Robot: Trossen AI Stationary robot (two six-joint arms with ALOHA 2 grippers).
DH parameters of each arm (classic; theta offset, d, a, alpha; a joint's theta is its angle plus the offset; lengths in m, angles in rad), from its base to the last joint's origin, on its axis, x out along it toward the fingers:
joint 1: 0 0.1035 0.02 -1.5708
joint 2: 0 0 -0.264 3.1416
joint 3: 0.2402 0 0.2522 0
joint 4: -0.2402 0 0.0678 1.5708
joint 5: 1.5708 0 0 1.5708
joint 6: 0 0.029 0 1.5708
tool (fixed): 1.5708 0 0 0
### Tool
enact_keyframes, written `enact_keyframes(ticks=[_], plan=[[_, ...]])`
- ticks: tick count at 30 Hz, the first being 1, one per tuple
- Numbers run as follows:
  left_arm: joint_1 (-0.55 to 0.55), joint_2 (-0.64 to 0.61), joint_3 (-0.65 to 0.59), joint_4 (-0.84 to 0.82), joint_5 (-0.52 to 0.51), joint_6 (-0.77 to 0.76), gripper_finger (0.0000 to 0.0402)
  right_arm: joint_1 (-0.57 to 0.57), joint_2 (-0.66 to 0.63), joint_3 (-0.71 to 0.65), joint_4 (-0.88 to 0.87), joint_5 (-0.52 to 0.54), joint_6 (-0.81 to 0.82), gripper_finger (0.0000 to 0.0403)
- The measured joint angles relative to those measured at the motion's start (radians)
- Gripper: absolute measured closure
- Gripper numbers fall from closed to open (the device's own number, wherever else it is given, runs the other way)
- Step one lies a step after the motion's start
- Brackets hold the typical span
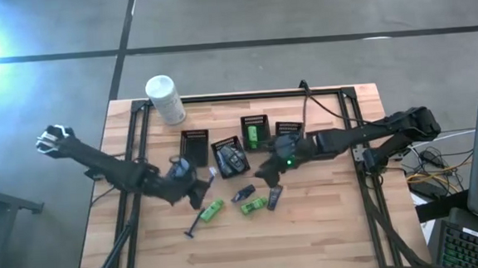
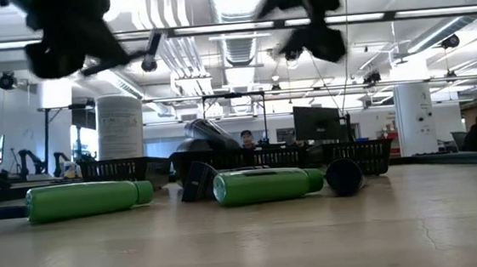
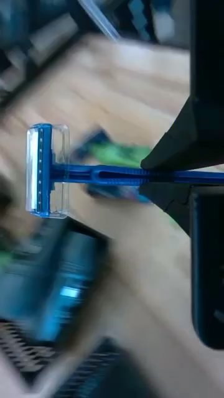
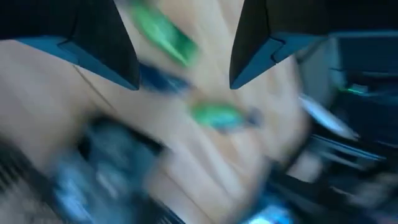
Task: Pick & Place Travel size toiletries
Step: Put the left razor into the right bin
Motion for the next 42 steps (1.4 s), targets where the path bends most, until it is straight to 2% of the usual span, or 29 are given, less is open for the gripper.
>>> enact_keyframes(ticks=[6, 11, 16, 19, 22, 27, 32, 37, 42], plan=[[0.05, -0.131, 0.0, 0.067, -0.03, 0.128, 0.0385, -0.019, 0.01, 0.0, 0.295, -0.005, -0.131, 0.0146], [0.105, -0.178, 0.0, 0.106, -0.033, 0.181, 0.0385, -0.034, 0.045, 0.016, 0.311, -0.005, -0.132, 0.0131], [0.178, -0.17, 0.0, 0.065, -0.02, 0.145, 0.0384, -0.036, 0.027, 0.02, 0.258, 0.012, -0.07, 0.012], [0.242, -0.153, 0.0, 0.113, 0.05, 0.152, 0.0384, -0.037, 0.012, 0.019, 0.188, 0.029, -0.067, 0.0114], [0.301, -0.124, 0.0, 0.254, 0.159, 0.225, 0.0384, -0.036, 0.001, 0.019, 0.183, 0.03, -0.074, 0.0109], [0.388, -0.049, 0.0, 0.437, 0.3, 0.279, 0.0383, -0.037, -0.002, 0.035, 0.225, 0.037, -0.078, 0.0103], [0.44, 0.046, 0.0, 0.641, 0.43, 0.296, 0.0383, -0.037, -0.006, 0.067, 0.293, 0.091, -0.098, 0.0112], [0.454, 0.113, 0.0, 0.736, 0.501, 0.28, 0.0383, -0.044, -0.007, 0.081, 0.291, 0.111, -0.13, 0.0129], [0.454, 0.128, 0.0, 0.787, 0.522, 0.285, 0.0383, -0.05, -0.01, 0.08, 0.285, 0.113, -0.123, 0.0143]])
